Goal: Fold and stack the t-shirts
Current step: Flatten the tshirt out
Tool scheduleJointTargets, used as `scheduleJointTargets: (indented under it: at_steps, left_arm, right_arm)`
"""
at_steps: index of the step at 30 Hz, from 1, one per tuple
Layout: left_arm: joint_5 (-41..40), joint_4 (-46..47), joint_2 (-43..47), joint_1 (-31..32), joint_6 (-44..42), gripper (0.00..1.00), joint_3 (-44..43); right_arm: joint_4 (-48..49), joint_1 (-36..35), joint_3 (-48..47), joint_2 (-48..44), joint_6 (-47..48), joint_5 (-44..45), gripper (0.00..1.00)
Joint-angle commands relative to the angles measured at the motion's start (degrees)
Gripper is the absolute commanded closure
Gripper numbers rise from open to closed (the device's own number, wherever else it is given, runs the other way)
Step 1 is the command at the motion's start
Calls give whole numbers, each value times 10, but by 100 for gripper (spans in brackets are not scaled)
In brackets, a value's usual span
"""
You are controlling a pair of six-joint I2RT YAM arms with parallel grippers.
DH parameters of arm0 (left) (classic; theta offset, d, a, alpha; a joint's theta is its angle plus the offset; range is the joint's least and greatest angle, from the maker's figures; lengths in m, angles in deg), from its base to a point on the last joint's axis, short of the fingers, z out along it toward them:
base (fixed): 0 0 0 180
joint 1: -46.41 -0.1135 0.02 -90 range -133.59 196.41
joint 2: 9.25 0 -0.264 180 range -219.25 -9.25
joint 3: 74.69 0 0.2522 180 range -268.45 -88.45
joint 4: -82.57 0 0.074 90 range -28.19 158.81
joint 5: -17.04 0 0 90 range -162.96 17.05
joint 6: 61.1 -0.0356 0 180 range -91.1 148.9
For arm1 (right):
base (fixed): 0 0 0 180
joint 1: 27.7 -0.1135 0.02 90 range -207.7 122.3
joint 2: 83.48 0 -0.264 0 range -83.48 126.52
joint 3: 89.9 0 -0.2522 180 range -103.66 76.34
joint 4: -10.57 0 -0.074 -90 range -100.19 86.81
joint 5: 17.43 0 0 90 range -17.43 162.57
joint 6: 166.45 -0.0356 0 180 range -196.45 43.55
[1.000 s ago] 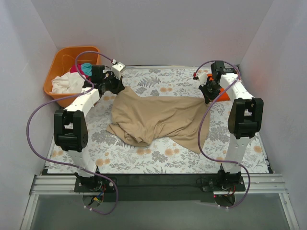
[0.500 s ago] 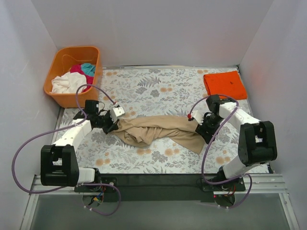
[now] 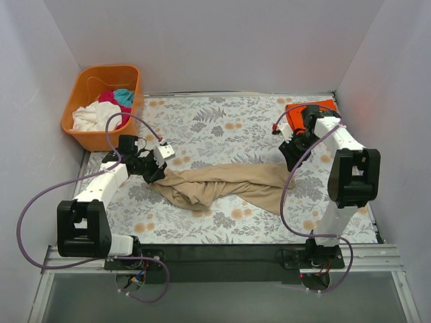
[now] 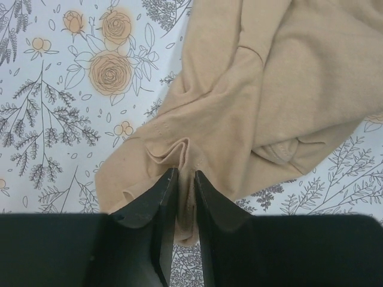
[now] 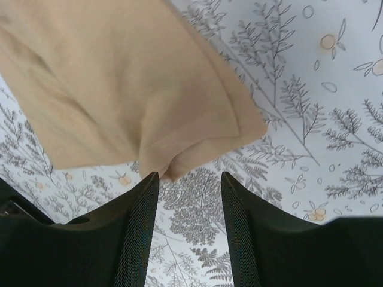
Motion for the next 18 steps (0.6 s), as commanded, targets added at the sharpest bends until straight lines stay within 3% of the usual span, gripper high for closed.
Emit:
scheduleJointTargets:
  at_steps: [1, 7, 10, 13, 18]
  left_arm:
    - [12, 8, -4, -2, 13, 80, -20]
    - [12, 11, -13, -2, 22, 80, -26]
    - [8, 15, -12, -2, 19, 80, -24]
    - [6, 17, -15, -2, 19, 80, -24]
    - [7, 22, -18, -2, 21, 80, -25]
  right_arm:
    - [-16, 5, -62, 45, -42, -14, 55]
    - [-20, 18, -135, 118, -100, -18, 53]
    - [-21, 18, -134, 126, -97, -21, 59]
    - [-23, 18, -121, 133, -96, -20, 74]
    - [-20, 18, -104, 149, -100, -21, 76]
